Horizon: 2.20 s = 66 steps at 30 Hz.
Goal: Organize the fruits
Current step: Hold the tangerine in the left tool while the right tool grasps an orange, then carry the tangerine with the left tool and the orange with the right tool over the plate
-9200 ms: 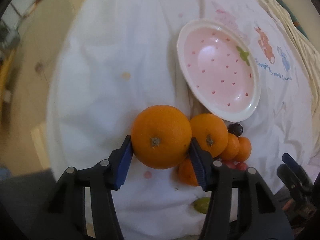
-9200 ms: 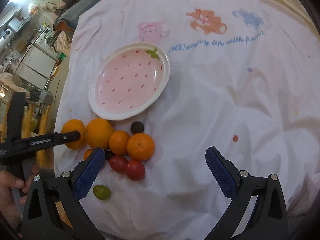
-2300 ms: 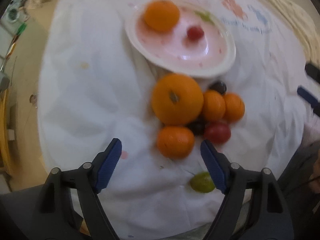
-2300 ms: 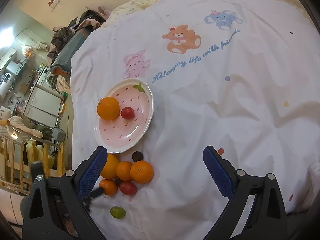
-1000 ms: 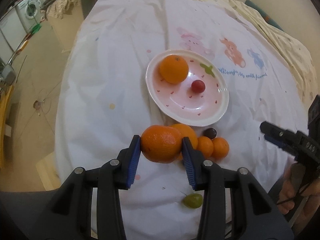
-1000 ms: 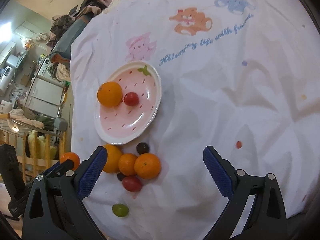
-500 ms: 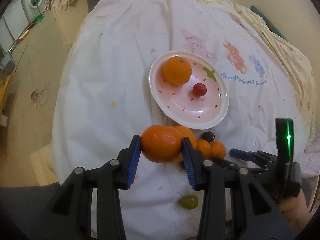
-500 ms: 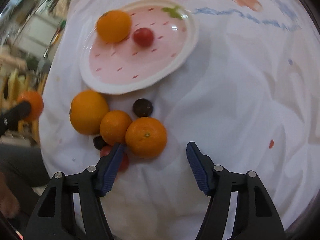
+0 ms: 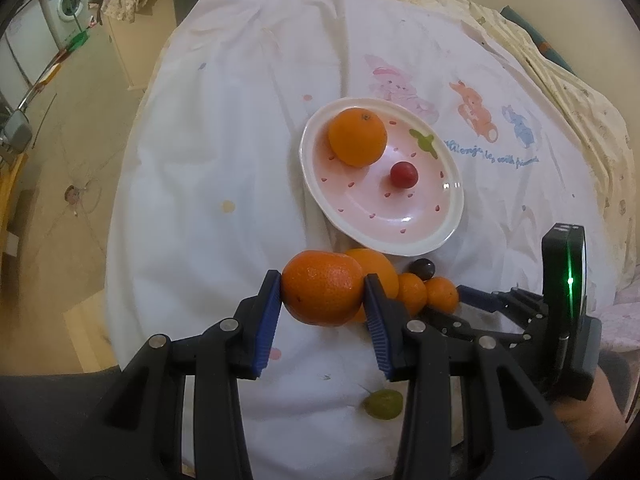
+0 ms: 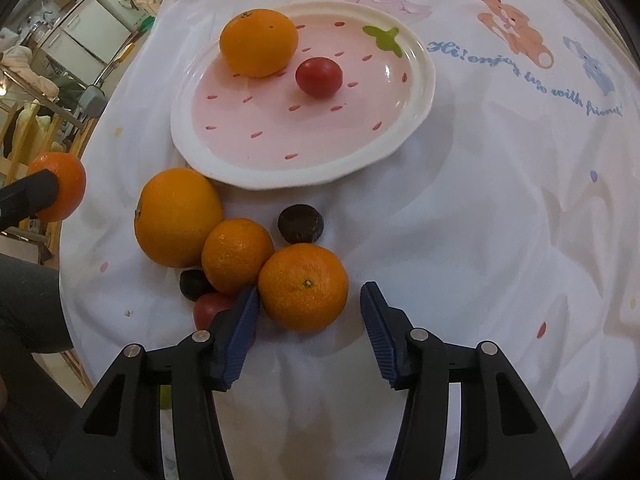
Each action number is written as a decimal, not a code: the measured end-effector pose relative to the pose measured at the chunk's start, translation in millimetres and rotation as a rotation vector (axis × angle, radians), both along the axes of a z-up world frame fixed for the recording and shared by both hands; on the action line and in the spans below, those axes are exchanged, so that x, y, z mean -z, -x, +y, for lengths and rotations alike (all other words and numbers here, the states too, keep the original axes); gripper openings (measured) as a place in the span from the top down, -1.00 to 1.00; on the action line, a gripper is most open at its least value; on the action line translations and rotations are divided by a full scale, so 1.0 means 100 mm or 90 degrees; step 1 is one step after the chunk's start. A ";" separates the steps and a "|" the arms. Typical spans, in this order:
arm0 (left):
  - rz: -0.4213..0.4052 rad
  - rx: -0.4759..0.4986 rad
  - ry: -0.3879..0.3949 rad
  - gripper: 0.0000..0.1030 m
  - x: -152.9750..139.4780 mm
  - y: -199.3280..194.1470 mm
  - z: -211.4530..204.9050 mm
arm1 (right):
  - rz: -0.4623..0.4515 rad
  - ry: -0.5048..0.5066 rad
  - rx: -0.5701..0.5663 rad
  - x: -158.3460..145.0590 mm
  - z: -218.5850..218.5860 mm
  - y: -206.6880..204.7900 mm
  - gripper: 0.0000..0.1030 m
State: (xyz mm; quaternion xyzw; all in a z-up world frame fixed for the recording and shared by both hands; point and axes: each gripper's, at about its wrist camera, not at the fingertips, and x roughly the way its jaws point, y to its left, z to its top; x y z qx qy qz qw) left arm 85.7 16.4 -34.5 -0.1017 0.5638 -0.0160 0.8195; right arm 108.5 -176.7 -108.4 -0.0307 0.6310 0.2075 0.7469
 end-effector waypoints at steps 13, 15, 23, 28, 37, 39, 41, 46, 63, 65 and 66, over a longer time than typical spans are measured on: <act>-0.001 -0.014 -0.023 0.28 0.08 0.00 0.09 | -0.031 -0.035 -0.002 -0.25 -0.09 0.14 0.11; -0.006 -0.010 -0.028 0.28 0.07 0.00 0.07 | -0.036 -0.046 0.010 -0.31 -0.16 0.16 0.11; -0.033 -0.017 -0.043 0.28 0.01 -0.02 0.03 | -0.063 -0.101 0.061 -0.54 -0.43 0.20 0.11; -0.061 -0.005 -0.067 0.28 -0.06 0.03 0.00 | -0.080 -0.141 0.080 -0.67 -0.43 0.18 0.11; -0.078 -0.001 -0.093 0.28 -0.12 0.08 -0.04 | -0.134 -0.207 0.108 -0.96 -0.55 0.20 0.11; -0.079 0.009 -0.096 0.28 -0.16 0.08 -0.07 | -0.145 -0.217 0.113 -1.01 -0.58 0.20 0.11; -0.081 0.006 -0.088 0.29 -0.26 0.05 -0.05 | -0.158 -0.232 0.120 -1.08 -0.61 0.19 0.11; -0.104 0.013 -0.091 0.28 -0.55 -0.02 0.00 | -0.205 -0.249 0.119 -1.34 -0.72 0.14 0.11; -0.111 0.054 -0.083 0.28 -0.65 -0.81 -0.21 | -0.252 -0.231 0.141 -1.62 -0.79 -0.66 0.11; -0.101 0.056 -0.077 0.28 -0.57 -0.89 -0.25 | -0.248 -0.222 0.139 -1.58 -0.74 -0.78 0.11; -0.095 0.056 -0.077 0.28 -0.53 -0.93 -0.26 | -0.247 -0.219 0.137 -1.56 -0.73 -0.82 0.11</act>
